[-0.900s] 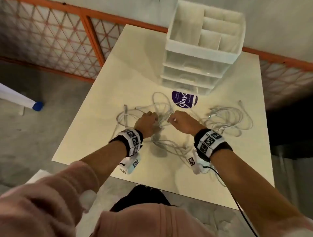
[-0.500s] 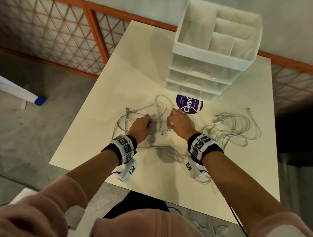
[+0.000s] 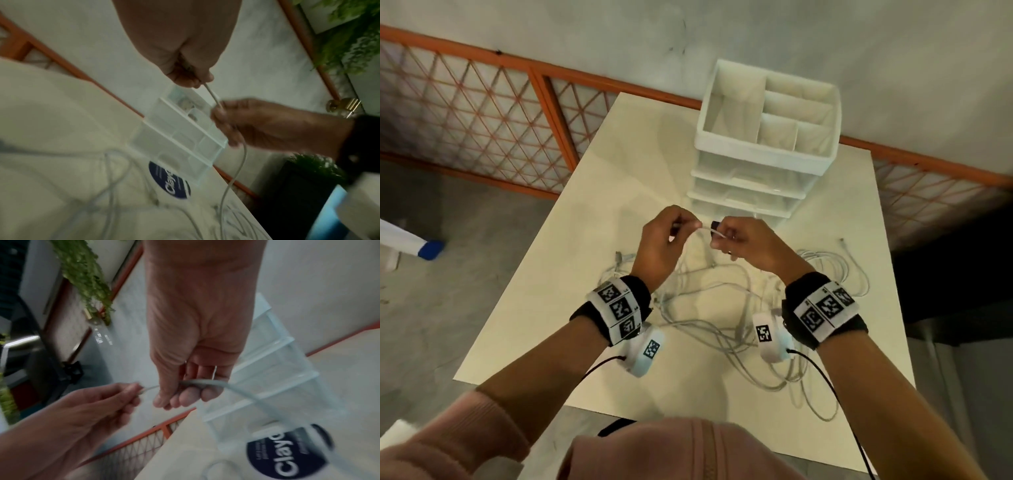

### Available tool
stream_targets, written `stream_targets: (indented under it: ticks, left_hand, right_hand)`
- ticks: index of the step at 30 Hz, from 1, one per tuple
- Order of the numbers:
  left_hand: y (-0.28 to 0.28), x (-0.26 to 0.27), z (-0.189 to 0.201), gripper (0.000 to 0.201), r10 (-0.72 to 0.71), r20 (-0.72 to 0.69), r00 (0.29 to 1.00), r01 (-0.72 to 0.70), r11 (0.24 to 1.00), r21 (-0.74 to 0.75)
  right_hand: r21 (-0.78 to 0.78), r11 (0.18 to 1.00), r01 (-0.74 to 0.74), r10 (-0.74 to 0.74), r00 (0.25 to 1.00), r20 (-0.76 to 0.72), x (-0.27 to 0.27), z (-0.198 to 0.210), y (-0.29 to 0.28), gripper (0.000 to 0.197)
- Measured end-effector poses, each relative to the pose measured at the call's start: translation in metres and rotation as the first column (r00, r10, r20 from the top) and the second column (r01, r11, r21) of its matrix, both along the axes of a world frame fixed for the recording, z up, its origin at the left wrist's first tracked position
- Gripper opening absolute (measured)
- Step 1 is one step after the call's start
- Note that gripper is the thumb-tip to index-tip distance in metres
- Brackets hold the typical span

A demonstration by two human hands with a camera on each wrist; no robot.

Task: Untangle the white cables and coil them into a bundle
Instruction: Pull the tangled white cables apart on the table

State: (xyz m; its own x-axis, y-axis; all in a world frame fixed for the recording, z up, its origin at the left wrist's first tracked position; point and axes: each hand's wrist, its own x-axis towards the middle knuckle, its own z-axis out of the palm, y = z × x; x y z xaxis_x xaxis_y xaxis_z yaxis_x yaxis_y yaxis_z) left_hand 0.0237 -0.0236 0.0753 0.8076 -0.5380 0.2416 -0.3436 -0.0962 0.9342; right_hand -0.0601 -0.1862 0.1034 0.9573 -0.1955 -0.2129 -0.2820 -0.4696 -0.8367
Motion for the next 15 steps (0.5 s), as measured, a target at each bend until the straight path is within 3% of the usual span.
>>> stream_targets:
  ticks: [5, 8, 10, 12, 15]
  left_hand:
    - [0.032, 0.046, 0.005, 0.015, 0.3, -0.089, 0.95, -0.305, 0.951, -0.052]
    - [0.056, 0.063, -0.002, 0.012, 0.403, -0.223, 0.888, -0.43, 0.899, -0.087]
    - [0.061, 0.059, -0.003, 0.008, 0.382, -0.322, 0.866, -0.436, 0.893, -0.113]
    - [0.059, 0.051, -0.002, 0.018, 0.3, -0.493, 0.817, -0.426, 0.889, -0.166]
    - [0.047, 0.039, 0.009, 0.006, 0.071, -0.727, 0.683, -0.441, 0.833, -0.333]
  right_hand:
    - [-0.072, 0.997, 0.015, -0.022, 0.994, -0.109, -0.055, -0.019, -0.044, 0.019]
    - [0.005, 0.992, 0.124, -0.122, 0.983, -0.138, -0.091, -0.026, -0.062, 0.023]
    - [0.065, 0.982, 0.175, -0.165, 0.977, -0.135, -0.102, -0.022, -0.062, 0.026]
    - [0.063, 0.979, 0.194, -0.185, 0.975, -0.126, -0.101, -0.015, -0.056, 0.027]
    - [-0.134, 0.985, 0.111, -0.131, 0.979, -0.156, -0.09, -0.011, -0.051, 0.026]
